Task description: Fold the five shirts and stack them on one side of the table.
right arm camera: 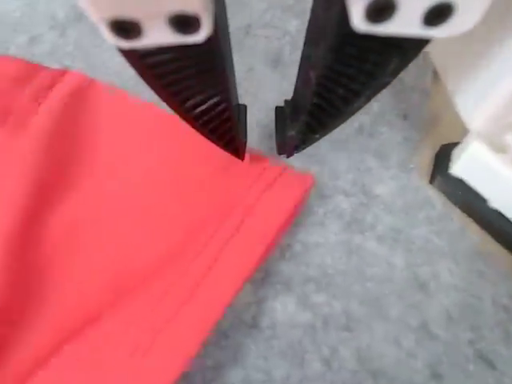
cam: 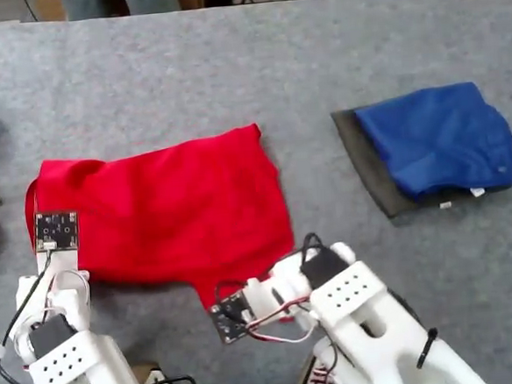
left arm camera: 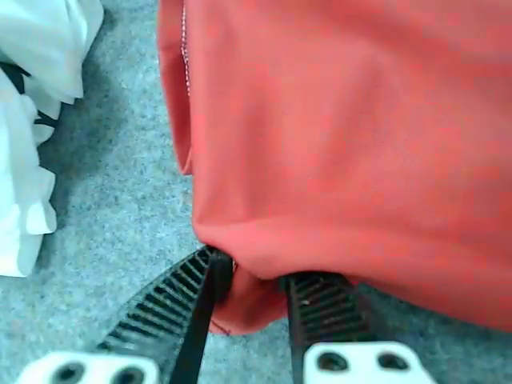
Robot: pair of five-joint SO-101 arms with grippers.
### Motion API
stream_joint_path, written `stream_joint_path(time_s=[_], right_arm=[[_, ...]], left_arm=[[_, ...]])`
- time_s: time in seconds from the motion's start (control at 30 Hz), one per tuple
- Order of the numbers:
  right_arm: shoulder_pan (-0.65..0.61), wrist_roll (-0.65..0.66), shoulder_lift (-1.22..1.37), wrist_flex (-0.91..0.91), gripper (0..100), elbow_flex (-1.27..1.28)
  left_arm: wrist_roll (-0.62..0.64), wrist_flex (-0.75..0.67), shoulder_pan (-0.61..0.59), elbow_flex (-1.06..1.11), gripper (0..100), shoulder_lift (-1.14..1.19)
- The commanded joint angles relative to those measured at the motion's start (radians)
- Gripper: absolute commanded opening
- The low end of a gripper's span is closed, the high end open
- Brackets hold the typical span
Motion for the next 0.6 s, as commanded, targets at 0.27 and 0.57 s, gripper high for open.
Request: stream_joint_path(time_s=[0.27,0.57], right_arm=[[-0.063,0.011,-0.001,0.209,27.0,-0.09],[-0.163,-0.078,0.005,0.115,30.7,0.008]], left_arm=[[0.011,-0.014,-0.008,-0.008,12,-0.008],[0.011,-0.011,-0.008,-0.008,12,-0.008]])
